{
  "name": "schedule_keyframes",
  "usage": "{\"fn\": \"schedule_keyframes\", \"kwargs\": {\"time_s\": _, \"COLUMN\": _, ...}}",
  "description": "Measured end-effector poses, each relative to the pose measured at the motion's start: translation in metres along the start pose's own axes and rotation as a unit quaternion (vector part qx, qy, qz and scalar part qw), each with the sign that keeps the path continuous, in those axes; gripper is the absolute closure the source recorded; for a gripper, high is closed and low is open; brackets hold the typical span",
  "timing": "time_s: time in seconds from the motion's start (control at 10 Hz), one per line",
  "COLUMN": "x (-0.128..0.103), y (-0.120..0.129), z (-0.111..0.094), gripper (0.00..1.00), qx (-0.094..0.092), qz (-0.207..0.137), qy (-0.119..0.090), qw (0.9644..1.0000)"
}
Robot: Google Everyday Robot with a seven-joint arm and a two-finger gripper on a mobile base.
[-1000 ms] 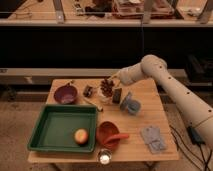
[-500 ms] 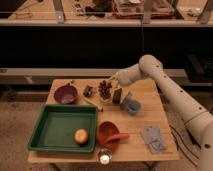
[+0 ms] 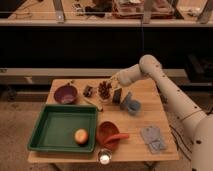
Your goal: Place grapes in paper cup
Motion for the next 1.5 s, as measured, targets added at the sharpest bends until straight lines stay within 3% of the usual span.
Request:
{"fn": "schedule_keyframes", "kwargs": {"time_s": 0.3, "x": 0.0009, "y": 0.0001, "z": 0.0034, "gripper": 0.34, "qx": 0.007, "qz": 0.021, "qy": -0.015, "qw": 0.9997}}
{"fn": "schedule_keyframes", "kwargs": {"time_s": 0.4, "x": -0.0009, "y": -0.0011, "z": 0.0056, "gripper": 0.28, "qx": 0.006, "qz": 0.02, "qy": -0.016, "qw": 0.9996}}
{"fn": "schedule_keyframes", "kwargs": {"time_s": 1.5, "x": -0.0008, "y": -0.0009, "z": 0.0055, "gripper": 0.27, "qx": 0.007, "qz": 0.02, "qy": -0.017, "qw": 0.9996}}
